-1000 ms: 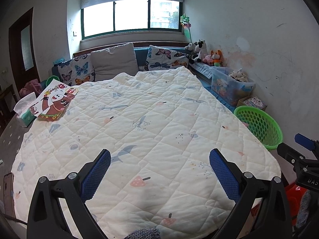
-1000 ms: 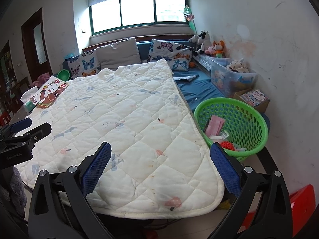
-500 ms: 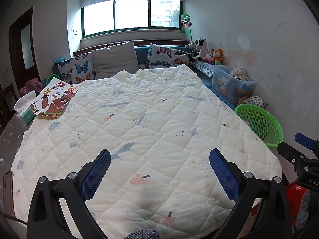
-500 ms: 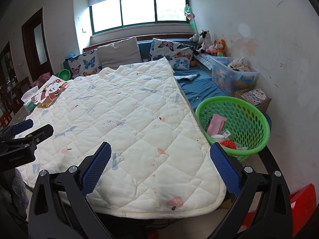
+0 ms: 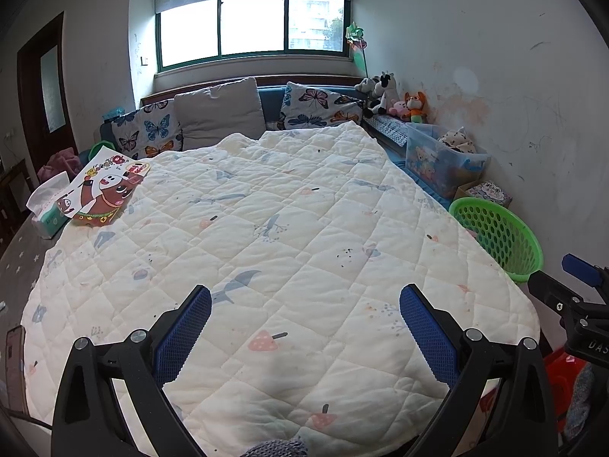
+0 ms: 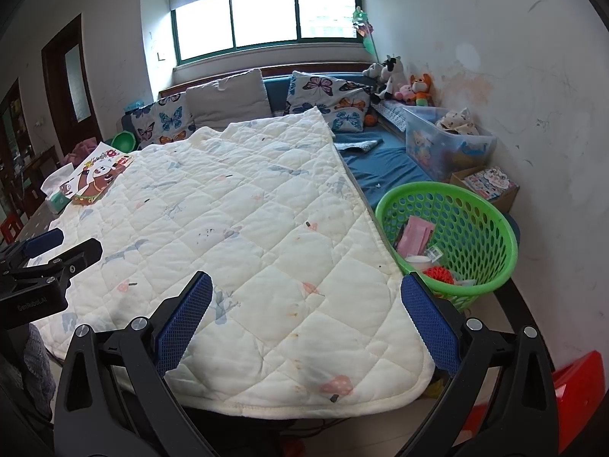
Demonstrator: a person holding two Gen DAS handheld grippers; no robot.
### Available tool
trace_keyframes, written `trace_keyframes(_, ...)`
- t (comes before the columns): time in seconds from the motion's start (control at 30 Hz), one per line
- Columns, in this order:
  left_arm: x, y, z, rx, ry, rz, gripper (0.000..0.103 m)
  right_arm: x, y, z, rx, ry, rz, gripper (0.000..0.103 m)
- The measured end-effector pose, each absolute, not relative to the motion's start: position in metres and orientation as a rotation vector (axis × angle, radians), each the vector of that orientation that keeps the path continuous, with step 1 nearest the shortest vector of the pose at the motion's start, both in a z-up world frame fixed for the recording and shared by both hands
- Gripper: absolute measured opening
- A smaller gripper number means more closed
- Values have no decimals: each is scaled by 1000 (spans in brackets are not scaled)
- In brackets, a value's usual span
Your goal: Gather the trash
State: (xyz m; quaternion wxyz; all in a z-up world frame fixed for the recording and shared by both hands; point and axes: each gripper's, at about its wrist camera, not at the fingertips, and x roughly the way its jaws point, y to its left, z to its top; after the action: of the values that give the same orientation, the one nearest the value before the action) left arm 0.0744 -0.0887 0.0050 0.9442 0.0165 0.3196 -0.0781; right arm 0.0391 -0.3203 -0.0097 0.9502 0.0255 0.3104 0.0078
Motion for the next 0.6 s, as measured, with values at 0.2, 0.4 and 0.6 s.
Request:
trace_keyframes(0.2,75,-87,2,29,656,-158,96,39,-319,-11,53,632,20,99)
trace_keyframes(0.4,74,-86,1,30,648,-149,96,39,-319,-11,54,632,22,99)
trace_keyframes(0.6,75,-85,0,26,655,-141,96,39,-319,-13,59,635,23,99)
